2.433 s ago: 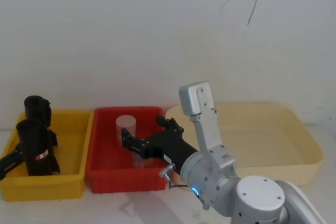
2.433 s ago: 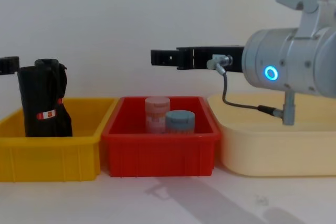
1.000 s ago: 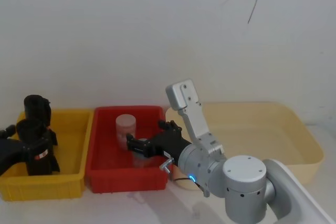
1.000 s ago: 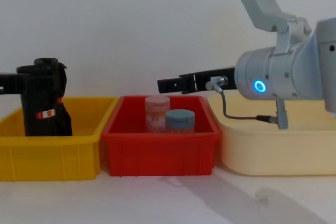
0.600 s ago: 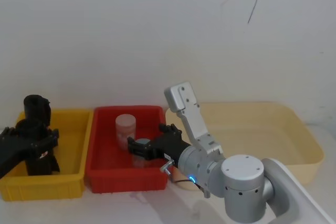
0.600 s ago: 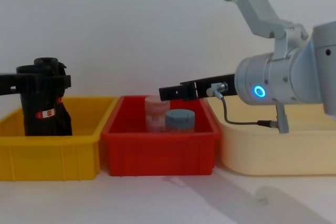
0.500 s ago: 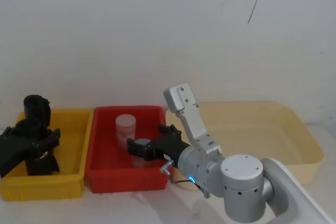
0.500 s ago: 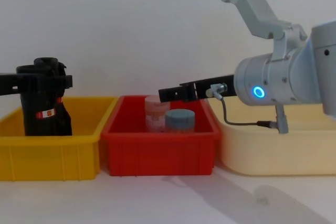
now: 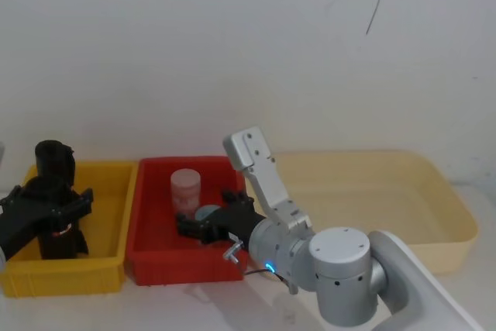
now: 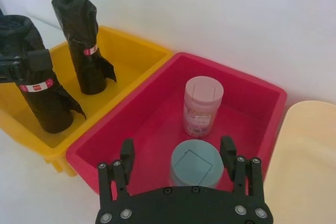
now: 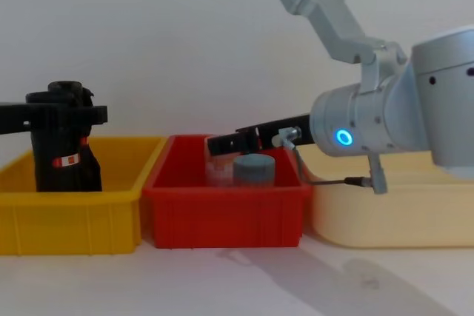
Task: Pick up the garbage bag with the one hand and transfer it to the other hand.
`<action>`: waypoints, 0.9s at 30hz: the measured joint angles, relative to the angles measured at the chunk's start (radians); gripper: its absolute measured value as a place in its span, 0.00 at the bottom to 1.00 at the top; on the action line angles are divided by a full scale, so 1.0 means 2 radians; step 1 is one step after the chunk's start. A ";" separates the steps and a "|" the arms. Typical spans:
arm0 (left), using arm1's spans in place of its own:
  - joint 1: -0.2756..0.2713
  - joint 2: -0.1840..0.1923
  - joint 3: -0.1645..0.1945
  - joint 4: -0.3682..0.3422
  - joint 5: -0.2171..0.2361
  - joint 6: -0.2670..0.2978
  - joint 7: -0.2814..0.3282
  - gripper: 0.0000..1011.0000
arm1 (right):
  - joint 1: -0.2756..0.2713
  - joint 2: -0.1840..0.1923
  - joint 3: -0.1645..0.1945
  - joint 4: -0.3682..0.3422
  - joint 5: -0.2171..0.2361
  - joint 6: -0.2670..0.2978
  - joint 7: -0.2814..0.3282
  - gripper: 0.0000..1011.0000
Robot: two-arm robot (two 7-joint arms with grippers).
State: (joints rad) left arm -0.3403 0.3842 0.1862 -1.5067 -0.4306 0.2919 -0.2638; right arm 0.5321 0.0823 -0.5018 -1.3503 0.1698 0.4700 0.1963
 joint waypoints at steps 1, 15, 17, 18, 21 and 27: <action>0.000 0.000 0.000 0.000 0.000 0.000 0.000 0.99 | 0.000 0.000 0.000 0.000 0.000 0.000 0.000 0.99; -0.003 0.000 0.002 0.003 0.000 -0.001 -0.001 0.99 | 0.024 -0.018 -0.002 0.047 -0.010 -0.010 0.001 0.99; -0.003 0.000 0.002 0.003 0.000 -0.001 -0.001 0.99 | 0.027 -0.019 -0.001 0.052 -0.011 -0.012 0.001 0.99; -0.003 0.000 0.002 0.003 0.000 -0.001 -0.001 0.99 | 0.028 -0.020 -0.001 0.053 -0.011 -0.012 0.001 0.99; -0.003 0.000 0.002 0.003 0.000 -0.001 -0.001 0.99 | 0.032 -0.021 0.000 0.060 -0.013 -0.014 0.003 0.99; -0.003 0.000 0.003 0.004 0.000 -0.001 -0.002 0.99 | 0.038 -0.019 0.000 0.069 -0.017 -0.014 0.008 0.99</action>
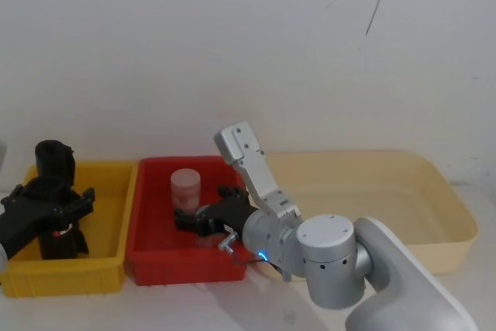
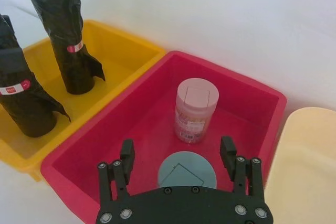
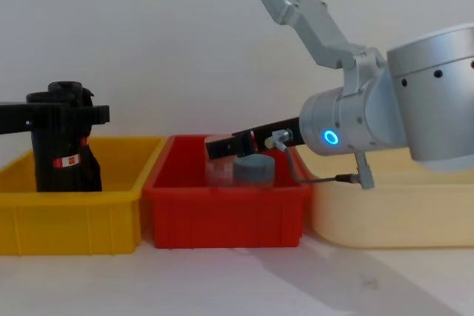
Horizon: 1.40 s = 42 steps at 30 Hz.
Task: Pick up the garbage bag with the one hand and transfer it to the other hand.
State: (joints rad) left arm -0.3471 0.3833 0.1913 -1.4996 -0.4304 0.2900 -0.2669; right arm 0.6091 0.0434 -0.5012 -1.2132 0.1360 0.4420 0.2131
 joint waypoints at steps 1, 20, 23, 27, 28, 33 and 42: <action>0.000 0.000 0.000 0.000 0.000 0.000 0.000 0.99 | 0.001 0.000 0.000 0.001 0.000 0.000 0.001 0.99; 0.000 0.000 0.000 0.000 0.000 0.000 0.000 0.99 | 0.012 0.005 0.003 0.022 -0.008 0.023 0.017 0.99; 0.000 0.000 0.000 0.000 0.000 0.000 0.000 0.99 | 0.013 0.005 0.003 0.026 -0.009 0.024 0.018 0.99; 0.000 0.000 0.000 0.000 0.000 0.000 0.000 0.99 | 0.015 0.003 0.005 0.031 -0.009 0.024 0.021 0.99; 0.000 0.000 0.000 0.000 0.000 0.000 0.000 0.99 | 0.015 0.003 0.006 0.032 -0.009 0.025 0.022 0.99; 0.000 0.000 0.000 0.000 0.000 0.000 0.000 0.99 | 0.017 0.002 0.008 0.036 -0.009 0.025 0.025 0.99; 0.000 0.000 0.000 0.000 0.000 0.000 0.000 0.99 | 0.018 0.000 0.010 0.040 -0.009 0.026 0.028 0.84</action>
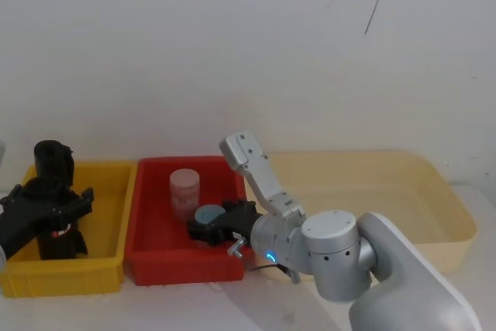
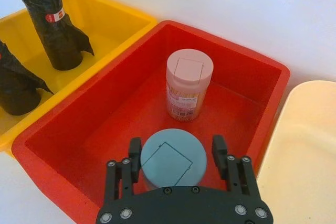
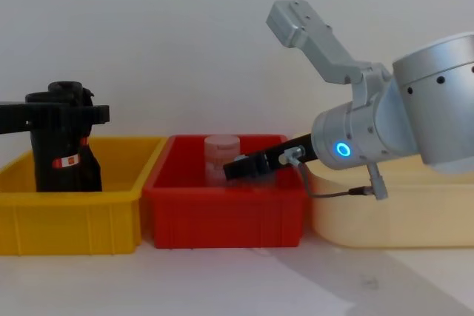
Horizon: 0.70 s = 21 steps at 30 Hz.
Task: Pick up the garbage bag with the one hand and transfer it to the other hand.
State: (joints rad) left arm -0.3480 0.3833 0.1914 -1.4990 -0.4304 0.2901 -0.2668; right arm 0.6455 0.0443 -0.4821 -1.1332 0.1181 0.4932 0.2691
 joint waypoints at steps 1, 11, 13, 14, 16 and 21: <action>0.000 0.000 0.000 0.000 0.000 0.000 0.000 0.99 | 0.000 0.000 0.000 0.000 0.000 0.000 0.000 0.81; 0.000 0.000 0.000 0.000 0.000 0.000 0.000 0.99 | 0.001 -0.001 0.001 0.002 0.000 0.000 0.002 0.66; 0.000 0.000 0.000 0.000 0.000 0.000 0.000 0.99 | 0.001 -0.001 0.001 0.003 0.000 0.000 0.002 0.66; 0.000 0.000 0.000 0.000 0.000 0.000 0.000 0.98 | 0.001 -0.001 0.001 0.003 0.000 0.000 0.002 0.66; 0.000 0.000 0.000 0.000 0.000 0.000 0.000 0.96 | 0.001 -0.001 0.001 0.003 0.000 0.000 0.002 0.66; 0.000 0.000 0.000 0.000 0.000 0.000 0.000 0.83 | 0.001 -0.001 0.002 0.003 0.001 0.000 0.002 0.66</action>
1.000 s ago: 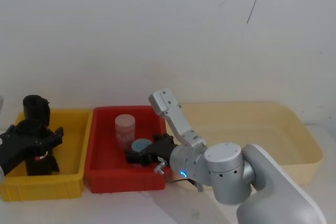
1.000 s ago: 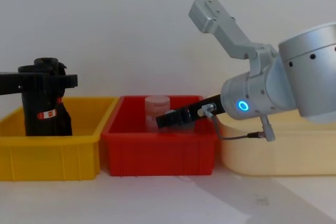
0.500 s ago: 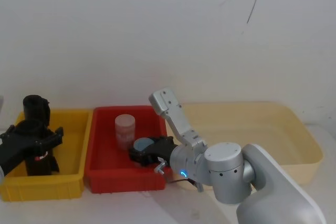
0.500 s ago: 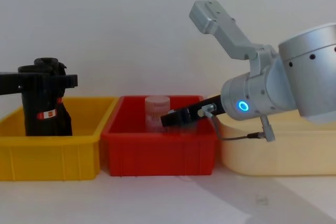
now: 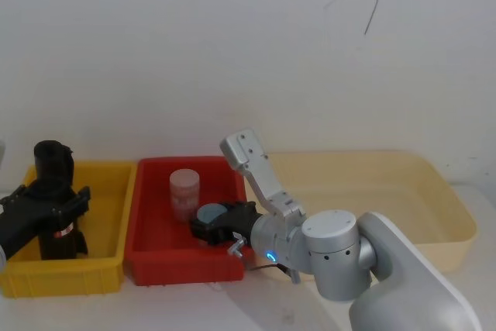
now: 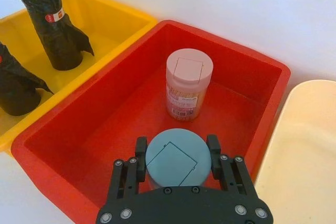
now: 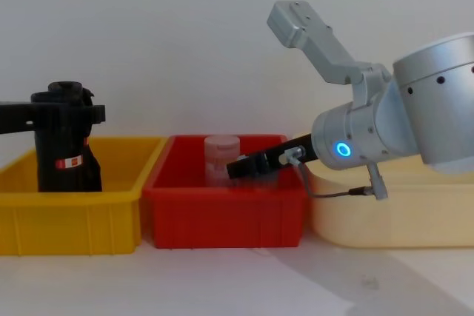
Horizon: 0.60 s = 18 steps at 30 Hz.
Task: Pick up the garbage bag with the one hand and transfer it to the other hand.
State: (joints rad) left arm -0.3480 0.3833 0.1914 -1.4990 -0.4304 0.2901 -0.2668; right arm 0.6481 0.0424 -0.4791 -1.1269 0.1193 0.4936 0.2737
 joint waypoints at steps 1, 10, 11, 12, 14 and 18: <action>0.000 0.000 0.000 0.000 0.000 0.000 0.000 0.81 | 0.000 0.000 0.000 0.000 0.000 0.000 0.000 0.66; 0.000 0.000 0.000 0.000 0.000 0.000 0.000 0.54 | 0.000 0.000 0.000 0.000 0.000 0.000 0.000 0.66; 0.000 0.000 0.000 0.000 0.000 0.000 0.000 0.53 | 0.000 0.000 0.000 0.001 0.000 0.000 0.000 0.66; 0.000 0.000 0.000 0.000 0.000 0.000 0.000 0.53 | 0.000 0.000 0.000 0.001 0.000 0.000 0.000 0.66; 0.000 0.000 0.000 0.000 0.000 0.000 0.000 0.50 | 0.000 0.000 0.000 0.001 0.000 0.000 0.000 0.66; 0.000 0.000 0.000 0.000 0.000 0.000 0.000 0.48 | 0.000 0.000 0.000 0.001 0.000 0.000 0.000 0.66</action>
State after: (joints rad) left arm -0.3480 0.3833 0.1914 -1.4990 -0.4304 0.2901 -0.2668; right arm 0.6483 0.0419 -0.4789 -1.1254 0.1198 0.4935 0.2746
